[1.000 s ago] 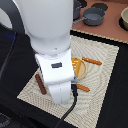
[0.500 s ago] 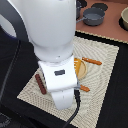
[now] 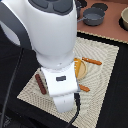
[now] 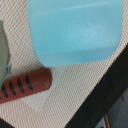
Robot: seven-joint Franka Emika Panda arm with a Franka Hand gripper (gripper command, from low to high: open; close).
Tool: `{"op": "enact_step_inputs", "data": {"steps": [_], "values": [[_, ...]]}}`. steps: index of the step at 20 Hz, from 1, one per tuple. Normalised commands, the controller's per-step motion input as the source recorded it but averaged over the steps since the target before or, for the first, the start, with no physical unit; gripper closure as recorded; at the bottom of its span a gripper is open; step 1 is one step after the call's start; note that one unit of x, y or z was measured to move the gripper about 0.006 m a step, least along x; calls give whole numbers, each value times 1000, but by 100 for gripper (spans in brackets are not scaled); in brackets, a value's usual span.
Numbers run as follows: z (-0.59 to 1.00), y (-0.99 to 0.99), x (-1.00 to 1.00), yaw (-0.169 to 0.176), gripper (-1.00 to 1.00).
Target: Interact with the objects in diverse but meaningful ways.
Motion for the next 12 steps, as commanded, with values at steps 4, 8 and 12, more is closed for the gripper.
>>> {"op": "enact_step_inputs", "data": {"steps": [4,8,12], "values": [[-112,0,248,0,-100],[-69,0,254,-1,100],[-77,0,211,-6,100]]}}
